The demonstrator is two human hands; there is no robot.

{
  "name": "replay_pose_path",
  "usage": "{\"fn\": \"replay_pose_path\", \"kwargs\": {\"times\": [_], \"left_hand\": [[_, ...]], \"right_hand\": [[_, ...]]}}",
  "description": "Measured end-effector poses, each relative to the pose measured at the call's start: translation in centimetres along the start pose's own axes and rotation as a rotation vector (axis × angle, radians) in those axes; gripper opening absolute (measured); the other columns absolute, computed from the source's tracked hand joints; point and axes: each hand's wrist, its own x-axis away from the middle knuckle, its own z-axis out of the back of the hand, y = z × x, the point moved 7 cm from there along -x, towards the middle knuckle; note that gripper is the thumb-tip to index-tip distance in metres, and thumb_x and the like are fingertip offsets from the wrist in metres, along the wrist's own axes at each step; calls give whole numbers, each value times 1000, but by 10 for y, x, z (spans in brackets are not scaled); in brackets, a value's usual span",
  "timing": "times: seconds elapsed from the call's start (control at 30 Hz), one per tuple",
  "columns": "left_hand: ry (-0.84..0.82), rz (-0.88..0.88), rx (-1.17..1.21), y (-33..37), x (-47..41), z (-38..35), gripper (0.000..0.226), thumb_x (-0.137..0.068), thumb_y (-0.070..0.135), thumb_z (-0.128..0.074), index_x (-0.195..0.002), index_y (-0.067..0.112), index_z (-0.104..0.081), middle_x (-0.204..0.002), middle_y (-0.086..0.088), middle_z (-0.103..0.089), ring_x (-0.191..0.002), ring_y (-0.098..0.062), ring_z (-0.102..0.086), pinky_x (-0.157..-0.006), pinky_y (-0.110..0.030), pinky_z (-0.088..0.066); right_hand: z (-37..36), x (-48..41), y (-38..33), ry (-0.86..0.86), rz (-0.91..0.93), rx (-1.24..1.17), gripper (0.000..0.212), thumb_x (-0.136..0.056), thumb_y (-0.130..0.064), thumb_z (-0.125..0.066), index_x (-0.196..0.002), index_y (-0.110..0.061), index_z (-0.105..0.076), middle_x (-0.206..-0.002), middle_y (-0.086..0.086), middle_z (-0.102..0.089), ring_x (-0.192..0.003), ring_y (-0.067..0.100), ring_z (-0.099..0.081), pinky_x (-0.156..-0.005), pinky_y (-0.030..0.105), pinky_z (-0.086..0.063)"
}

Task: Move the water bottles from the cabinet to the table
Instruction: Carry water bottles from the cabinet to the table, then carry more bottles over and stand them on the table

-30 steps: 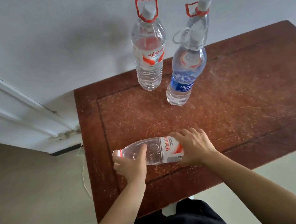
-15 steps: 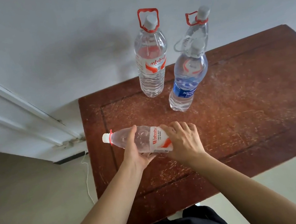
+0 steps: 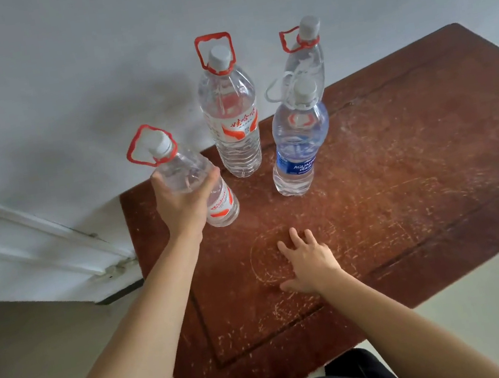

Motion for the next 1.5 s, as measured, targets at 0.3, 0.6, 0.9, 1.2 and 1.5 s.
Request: {"fn": "replay_pose_path", "kwargs": {"times": [0.3,0.6,0.9,1.2,1.5], "left_hand": [[-95,-160,-191,-7,9,-19,81,-65,57,-86,-128,37,-39,-126,14,-60,-109,-2,-61,-92,-17,-46],[-131,-55,-760,-60,69,33,54,-96,41,-61,-141,13,-50,-141,-11,-57,-129,-28,-54,-102,-43,-45],[-220,-618,-1112,22,101,0,54,-100,45,-41,-134,7,-60,-134,-18,-59,-124,-38,-55,-101,-59,-46],[-345,-1112,-848,104,134,-55,63,-103,58,-25,-156,26,-35,-166,-15,-20,-154,-36,-17,-118,-68,-11],[-693,-1335,-512,163,271,-136,65,-103,55,-23,-161,26,-17,-169,-12,3,-156,-31,4,-118,-69,-2]], "right_hand": [[-4,-2,5,52,30,61,104,-86,-80,-50,-162,-30,1,-170,9,10,-156,39,1,-112,53,-39],[18,13,21,144,88,-13,87,-92,-70,-52,-160,-29,-15,-169,8,-13,-151,36,-25,-102,49,-48],[98,58,62,684,93,-104,60,-103,-58,-36,-155,-30,-35,-166,10,-27,-149,36,-31,-122,57,-20],[139,184,102,1141,-386,-224,66,-103,-59,-37,-162,-33,-20,-171,8,-1,-157,33,-5,-124,58,0],[76,392,114,1244,-948,-93,64,-103,-56,-37,-160,-26,-30,-170,13,-10,-157,33,-9,-123,63,-12]]}}
